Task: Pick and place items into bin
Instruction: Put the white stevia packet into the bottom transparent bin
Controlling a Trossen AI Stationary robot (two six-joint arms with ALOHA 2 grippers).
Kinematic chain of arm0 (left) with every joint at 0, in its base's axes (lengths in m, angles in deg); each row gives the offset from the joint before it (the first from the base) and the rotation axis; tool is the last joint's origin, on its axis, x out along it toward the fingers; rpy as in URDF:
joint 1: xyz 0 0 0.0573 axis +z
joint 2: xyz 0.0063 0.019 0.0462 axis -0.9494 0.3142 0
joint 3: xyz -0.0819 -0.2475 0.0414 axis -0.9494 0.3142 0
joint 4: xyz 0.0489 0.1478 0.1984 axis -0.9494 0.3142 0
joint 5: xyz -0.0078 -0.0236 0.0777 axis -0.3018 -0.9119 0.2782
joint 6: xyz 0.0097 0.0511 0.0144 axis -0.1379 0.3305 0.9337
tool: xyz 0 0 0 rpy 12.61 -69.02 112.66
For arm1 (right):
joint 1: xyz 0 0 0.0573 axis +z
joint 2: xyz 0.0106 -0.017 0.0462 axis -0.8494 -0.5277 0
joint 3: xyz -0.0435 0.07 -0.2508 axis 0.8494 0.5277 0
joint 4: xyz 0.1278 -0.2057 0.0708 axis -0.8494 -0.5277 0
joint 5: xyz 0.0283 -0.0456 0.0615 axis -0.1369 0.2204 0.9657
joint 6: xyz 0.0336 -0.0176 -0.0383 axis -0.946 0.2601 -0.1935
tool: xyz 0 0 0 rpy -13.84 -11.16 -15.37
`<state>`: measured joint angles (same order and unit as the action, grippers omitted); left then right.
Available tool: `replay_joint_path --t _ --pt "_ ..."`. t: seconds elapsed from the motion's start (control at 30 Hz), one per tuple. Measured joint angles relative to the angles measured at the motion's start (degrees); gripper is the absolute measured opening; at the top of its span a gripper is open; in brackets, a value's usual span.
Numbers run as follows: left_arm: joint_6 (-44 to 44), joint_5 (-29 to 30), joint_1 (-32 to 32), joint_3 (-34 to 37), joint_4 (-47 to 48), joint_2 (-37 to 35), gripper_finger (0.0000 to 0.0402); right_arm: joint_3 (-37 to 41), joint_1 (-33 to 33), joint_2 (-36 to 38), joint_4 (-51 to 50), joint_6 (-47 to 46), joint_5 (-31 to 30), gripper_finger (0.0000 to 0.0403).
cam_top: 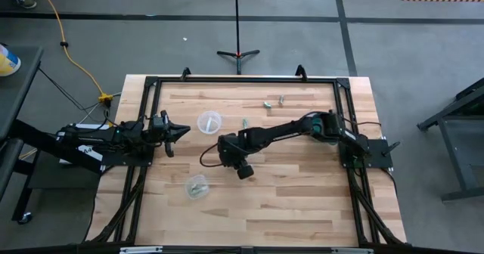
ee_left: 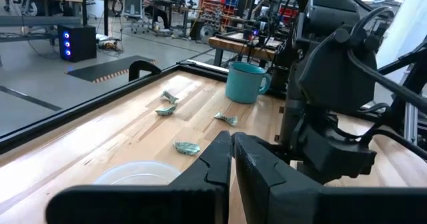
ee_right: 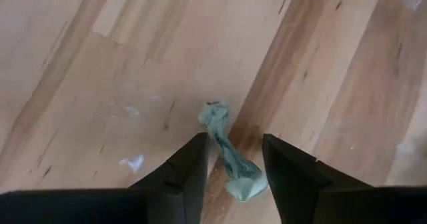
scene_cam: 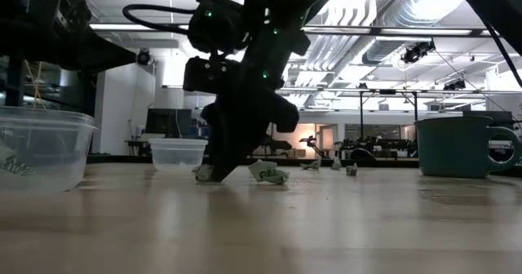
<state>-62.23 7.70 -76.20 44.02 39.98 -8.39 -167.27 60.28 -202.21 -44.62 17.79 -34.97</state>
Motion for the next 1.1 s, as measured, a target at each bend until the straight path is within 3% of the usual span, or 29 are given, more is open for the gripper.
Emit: replay_joint_path --t 0.1,0.3,0.67,0.73,0.87,1.1 --pt "0.00 0.00 0.00 0.00 0.00 0.00 0.0056 -0.02 0.01 0.00 -0.03 -0.90 -0.29 0.0105" --pt "0.00 0.00 0.00 0.00 0.00 0.00 0.0056 -0.04 0.37 0.13 0.15 -0.26 3.36 0.0010" --pt "0.00 0.00 0.00 0.00 0.00 0.00 0.0056 -11.45 4.58 0.35 3.33 4.94 5.09 0.0009" --pt "0.00 0.02 0.00 0.00 0.00 0.00 0.0056 -12.22 4.79 0.35 7.81 5.48 5.86 0.0004" --pt "0.00 0.00 0.00 0.00 0.00 0.00 0.0056 -11.14 5.40 -0.11 19.93 6.07 14.19 0.0007" --pt "-0.01 0.00 -0.01 0.00 0.00 0.01 0.0056 -8.94 6.21 -1.99 29.18 3.10 14.46 0.0003"
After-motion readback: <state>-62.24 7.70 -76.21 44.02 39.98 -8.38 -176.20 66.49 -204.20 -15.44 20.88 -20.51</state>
